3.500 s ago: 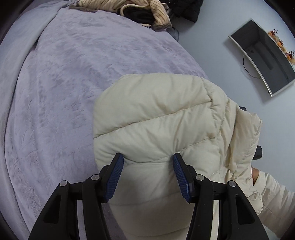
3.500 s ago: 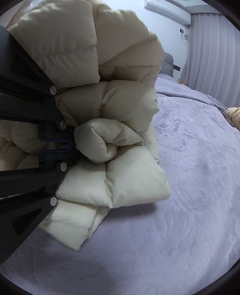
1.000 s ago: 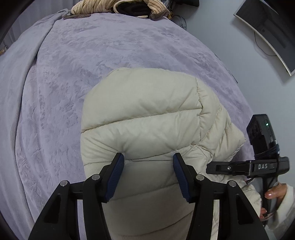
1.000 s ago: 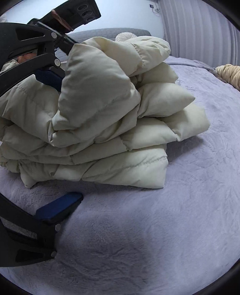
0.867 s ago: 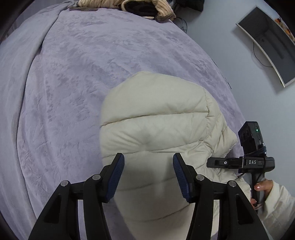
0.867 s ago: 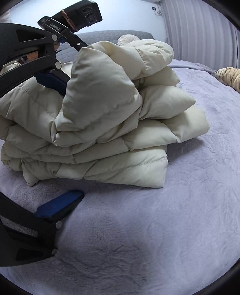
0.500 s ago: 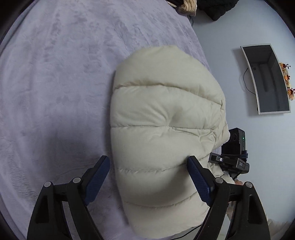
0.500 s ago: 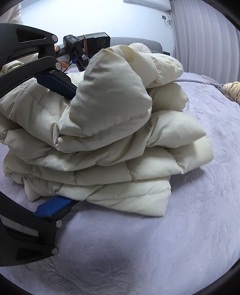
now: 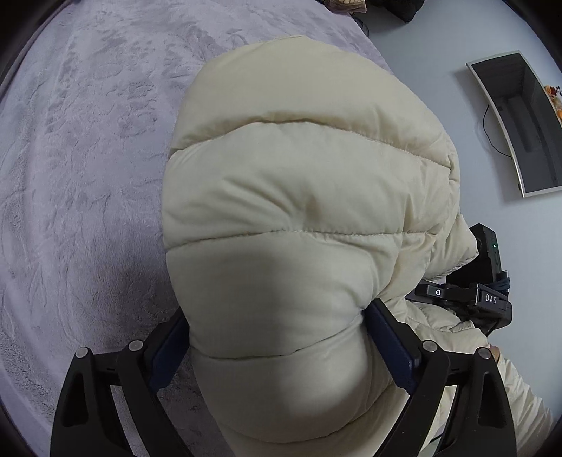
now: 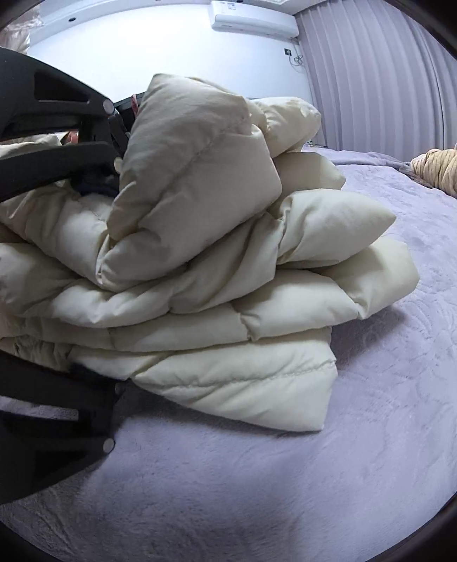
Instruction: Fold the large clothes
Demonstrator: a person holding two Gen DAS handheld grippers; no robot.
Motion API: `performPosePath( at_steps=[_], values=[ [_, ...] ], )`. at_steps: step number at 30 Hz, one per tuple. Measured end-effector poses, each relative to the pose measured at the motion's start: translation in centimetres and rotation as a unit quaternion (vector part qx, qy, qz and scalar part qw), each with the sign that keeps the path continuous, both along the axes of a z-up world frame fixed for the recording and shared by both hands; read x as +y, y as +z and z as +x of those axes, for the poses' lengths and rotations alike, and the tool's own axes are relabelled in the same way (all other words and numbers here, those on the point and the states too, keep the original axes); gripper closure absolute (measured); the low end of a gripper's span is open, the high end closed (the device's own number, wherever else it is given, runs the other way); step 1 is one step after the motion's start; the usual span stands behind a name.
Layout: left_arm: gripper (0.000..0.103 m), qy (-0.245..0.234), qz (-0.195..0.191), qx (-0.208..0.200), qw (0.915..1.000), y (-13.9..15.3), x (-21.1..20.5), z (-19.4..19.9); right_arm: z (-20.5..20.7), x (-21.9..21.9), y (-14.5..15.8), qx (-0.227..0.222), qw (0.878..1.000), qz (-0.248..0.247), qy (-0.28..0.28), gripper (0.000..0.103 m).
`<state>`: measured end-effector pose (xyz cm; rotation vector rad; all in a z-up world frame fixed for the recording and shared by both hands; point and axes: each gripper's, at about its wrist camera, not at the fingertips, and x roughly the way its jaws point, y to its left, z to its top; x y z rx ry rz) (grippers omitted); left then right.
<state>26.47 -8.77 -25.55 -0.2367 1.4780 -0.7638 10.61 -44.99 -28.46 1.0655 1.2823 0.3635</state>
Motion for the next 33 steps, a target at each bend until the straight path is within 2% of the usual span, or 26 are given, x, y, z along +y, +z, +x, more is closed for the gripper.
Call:
performPosePath(
  at_steps=[1,5,12,21,23,28,33],
  values=[
    [0.018,-0.002,0.004,-0.008,1.0000,0.3,-0.2,-0.1,-0.3,0.0,0.2,-0.005,1.000,0.001,-0.002,0.054],
    [0.032,-0.016,0.015,-0.040,0.9990,2.2,-0.9,-1.0,-1.5,-0.2,0.8,-0.010,1.000,0.007,-0.009,0.061],
    [0.033,-0.011,0.024,-0.061,0.9978,6.1,0.1,-1.7,-2.8,0.1,2.9,-0.021,0.999,0.034,-0.019,0.062],
    [0.033,0.017,0.046,-0.080,0.9956,10.5,3.3,-4.4,-4.8,0.8,6.0,-0.033,0.998,0.043,0.014,0.062],
    [0.033,0.026,0.052,-0.081,0.9950,11.1,3.3,-6.2,-4.9,1.5,6.3,-0.033,0.998,0.045,0.026,0.062],
    [0.033,0.044,0.061,-0.073,0.9945,11.7,5.6,-8.6,-4.4,4.0,7.1,-0.031,0.998,0.037,0.046,0.062],
    [0.033,0.046,0.068,-0.066,0.9944,10.7,8.4,-10.6,-4.2,7.7,6.5,-0.026,0.998,0.029,0.049,0.062]
  ],
)
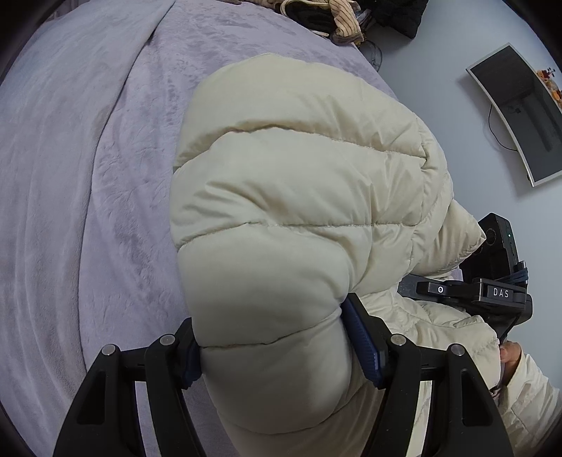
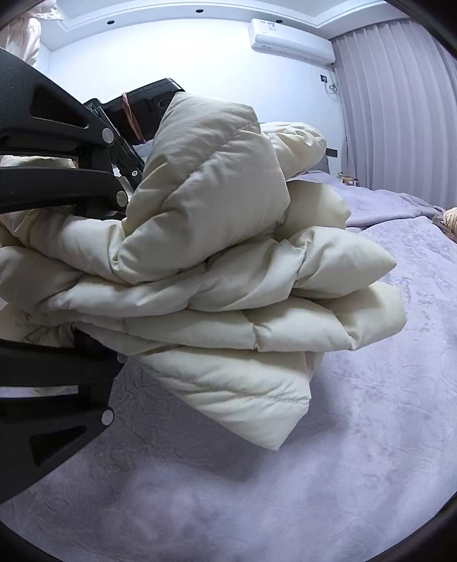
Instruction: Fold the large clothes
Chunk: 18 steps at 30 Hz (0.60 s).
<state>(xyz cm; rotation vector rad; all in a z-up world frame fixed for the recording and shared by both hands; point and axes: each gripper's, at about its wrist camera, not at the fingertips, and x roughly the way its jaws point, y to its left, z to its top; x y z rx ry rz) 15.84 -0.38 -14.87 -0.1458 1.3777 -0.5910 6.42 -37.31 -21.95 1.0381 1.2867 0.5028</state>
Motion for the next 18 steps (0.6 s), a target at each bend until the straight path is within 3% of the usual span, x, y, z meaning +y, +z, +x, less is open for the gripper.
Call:
performPosePath(
  at_steps=[6,11,14,16,18],
  values=[
    [0.033,0.003,0.027,0.007,0.9996,-2.0,4.5,-2.7,-3.0,4.4,-2.0,0.018,1.000,-0.002,0.004,0.062],
    [0.031,0.010,0.064,0.022,0.9977,-5.8,6.2,-4.5,-3.4,7.3,-5.1,0.039,0.999,-0.032,0.010,0.061],
    [0.030,0.004,0.077,-0.001,0.9970,-6.1,5.6,-5.1,-3.2,7.6,-6.2,0.045,0.998,-0.045,-0.003,0.056],
    [0.030,0.002,0.085,-0.004,0.9964,-5.9,5.0,-5.4,-3.2,7.3,-6.3,0.052,0.996,-0.070,-0.004,0.042],
    [0.028,0.001,0.089,-0.007,0.9960,-5.6,4.6,-5.6,-3.2,7.2,-5.6,0.056,0.994,-0.094,0.002,0.039]
  ],
)
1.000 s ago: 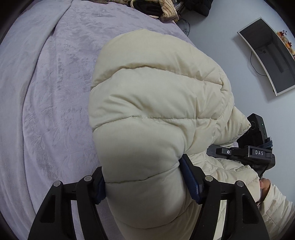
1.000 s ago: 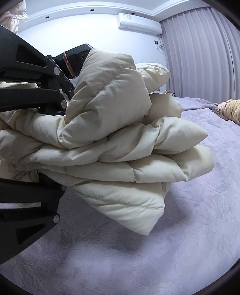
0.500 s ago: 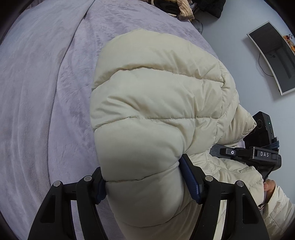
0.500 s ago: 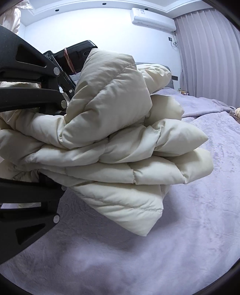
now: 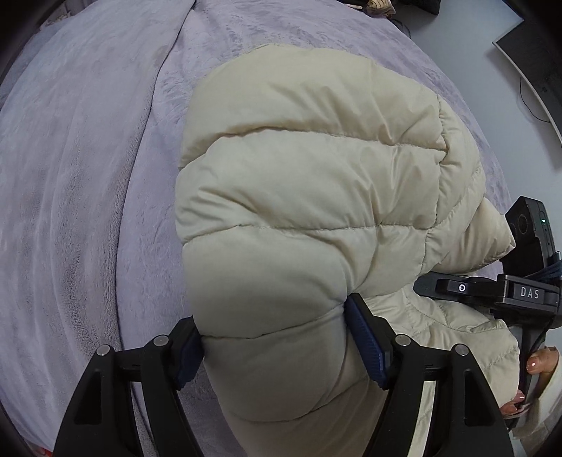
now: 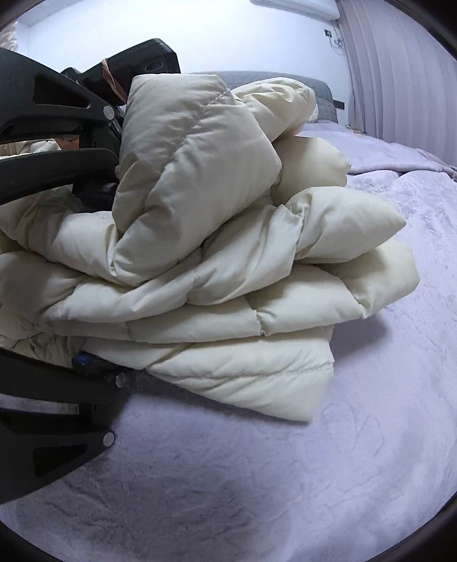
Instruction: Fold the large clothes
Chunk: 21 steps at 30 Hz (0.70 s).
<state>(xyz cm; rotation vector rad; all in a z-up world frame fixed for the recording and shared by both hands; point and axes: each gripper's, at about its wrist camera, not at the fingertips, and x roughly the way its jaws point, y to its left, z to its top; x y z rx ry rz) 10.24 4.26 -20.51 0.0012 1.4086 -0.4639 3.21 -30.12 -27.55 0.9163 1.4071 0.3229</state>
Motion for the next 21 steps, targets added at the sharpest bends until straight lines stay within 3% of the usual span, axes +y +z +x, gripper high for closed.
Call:
performPosePath(
  at_steps=[7,8,10,13,15,18,19,21],
  values=[
    [0.027,0.010,0.006,-0.006,0.9999,0.1,-0.2,-0.2,0.6,-0.3,7.9,-0.018,0.992,-0.123,0.027,0.040],
    [0.027,0.010,0.007,-0.006,0.9999,0.2,-0.2,-0.4,0.7,0.0,9.4,-0.030,0.991,-0.130,0.029,0.045],
    [0.027,0.012,0.008,-0.007,0.9999,0.4,-0.5,-0.7,0.2,0.5,11.9,-0.053,0.990,-0.127,0.041,0.087],
    [0.027,0.013,0.010,-0.010,0.9998,0.5,-0.9,-1.0,-1.9,3.1,14.5,-0.087,0.988,-0.096,0.080,0.091],
    [0.027,0.013,0.010,-0.009,0.9998,0.5,-1.2,-1.3,-2.7,6.1,14.4,-0.092,0.980,-0.117,0.132,0.091],
    [0.028,0.018,0.005,-0.005,0.9998,1.2,-0.7,-0.7,-3.6,8.0,10.9,-0.065,0.956,-0.222,0.178,0.094],
    [0.028,0.022,-0.001,-0.009,0.9997,2.2,-0.4,-0.5,-3.9,7.7,9.3,-0.049,0.957,-0.229,0.172,0.100],
    [0.028,0.019,-0.013,-0.040,0.9989,5.1,0.3,-0.1,-4.0,6.3,7.6,-0.033,0.967,-0.209,0.141,0.101]
  ],
)
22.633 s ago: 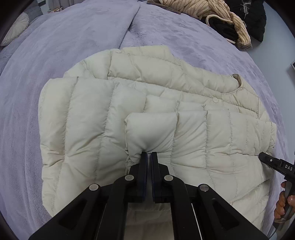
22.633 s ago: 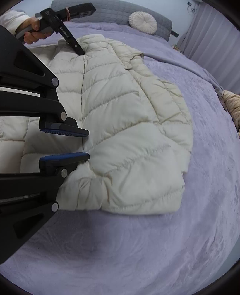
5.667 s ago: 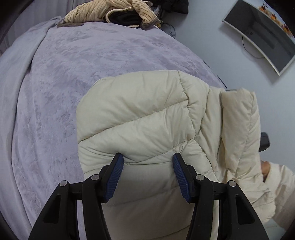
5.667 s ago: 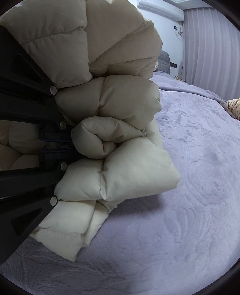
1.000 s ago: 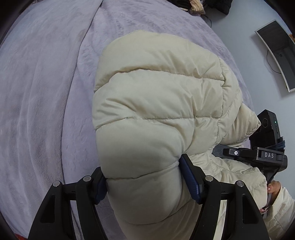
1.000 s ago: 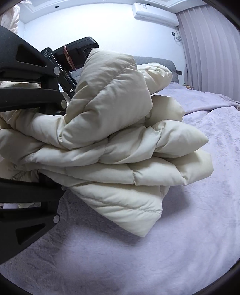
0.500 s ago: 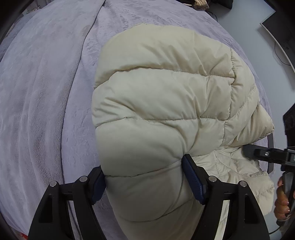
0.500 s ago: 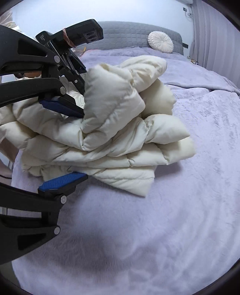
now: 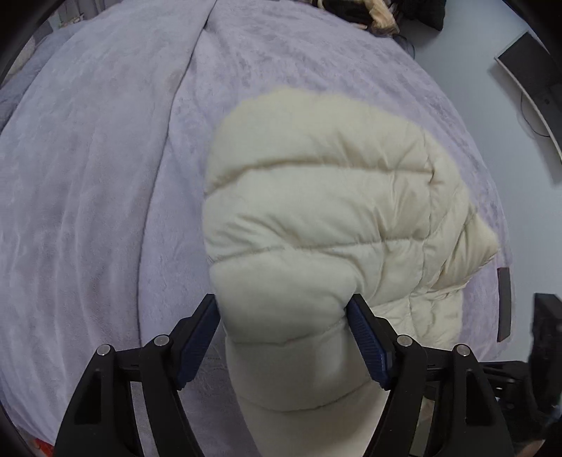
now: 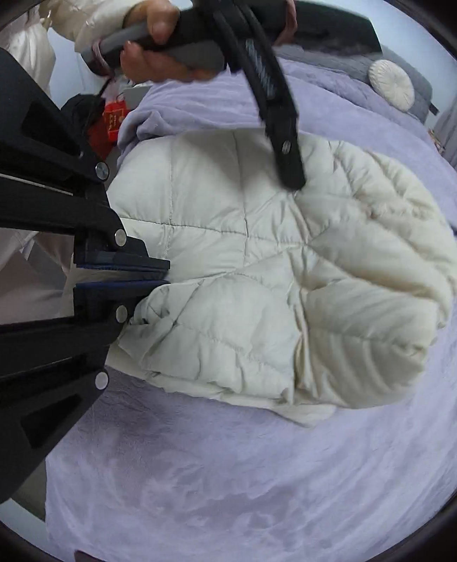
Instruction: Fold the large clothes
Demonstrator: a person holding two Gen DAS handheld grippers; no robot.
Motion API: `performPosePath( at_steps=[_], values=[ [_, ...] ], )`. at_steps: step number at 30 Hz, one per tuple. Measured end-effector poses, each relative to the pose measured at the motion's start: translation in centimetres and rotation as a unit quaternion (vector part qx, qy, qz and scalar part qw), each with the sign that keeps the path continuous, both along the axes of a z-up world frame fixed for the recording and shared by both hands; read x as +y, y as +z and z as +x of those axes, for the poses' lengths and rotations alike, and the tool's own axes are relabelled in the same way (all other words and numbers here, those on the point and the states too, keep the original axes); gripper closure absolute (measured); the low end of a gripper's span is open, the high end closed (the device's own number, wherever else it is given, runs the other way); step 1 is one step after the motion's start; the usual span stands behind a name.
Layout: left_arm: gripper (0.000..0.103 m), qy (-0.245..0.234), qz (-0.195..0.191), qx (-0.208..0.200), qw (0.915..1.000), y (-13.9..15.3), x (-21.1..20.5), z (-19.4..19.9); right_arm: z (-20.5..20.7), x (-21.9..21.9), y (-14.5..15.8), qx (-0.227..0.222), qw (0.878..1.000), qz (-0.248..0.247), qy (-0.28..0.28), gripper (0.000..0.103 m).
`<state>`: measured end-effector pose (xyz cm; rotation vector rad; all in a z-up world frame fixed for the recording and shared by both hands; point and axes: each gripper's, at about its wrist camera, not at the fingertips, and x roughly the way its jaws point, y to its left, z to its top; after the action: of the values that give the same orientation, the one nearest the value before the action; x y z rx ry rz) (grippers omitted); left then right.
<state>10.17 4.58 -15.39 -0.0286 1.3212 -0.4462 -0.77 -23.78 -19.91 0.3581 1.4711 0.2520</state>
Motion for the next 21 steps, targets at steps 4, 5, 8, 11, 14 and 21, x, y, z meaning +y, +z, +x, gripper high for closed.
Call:
performPosePath(
  at_steps=[4,5,8,11,14,21],
  values=[
    [0.028,-0.049,-0.061,-0.054,0.9955,5.4,-1.6,1.0,-0.1,-1.2,0.3,-0.016,1.000,0.021,-0.014,0.101],
    [0.028,-0.066,-0.074,-0.057,0.9934,5.9,-2.8,1.7,-0.2,-1.3,0.4,-0.019,0.999,0.022,-0.014,0.101],
    [0.028,-0.105,-0.071,-0.045,0.9909,4.3,-7.3,3.9,-0.6,-1.8,0.1,-0.024,0.999,0.015,-0.018,0.101],
    [0.028,-0.099,-0.040,0.004,0.9943,-0.9,-10.2,6.9,-1.6,-2.5,-1.7,-0.026,0.999,0.005,-0.023,0.101],
    [0.028,-0.095,-0.032,0.016,0.9949,-4.0,-11.2,8.2,-1.9,-4.2,-3.4,-0.029,0.997,0.036,-0.060,0.102],
    [0.028,-0.104,-0.019,0.009,0.9943,-7.0,-12.5,8.9,-1.3,-7.0,-5.7,-0.025,0.993,0.079,-0.086,0.103]
  ],
)
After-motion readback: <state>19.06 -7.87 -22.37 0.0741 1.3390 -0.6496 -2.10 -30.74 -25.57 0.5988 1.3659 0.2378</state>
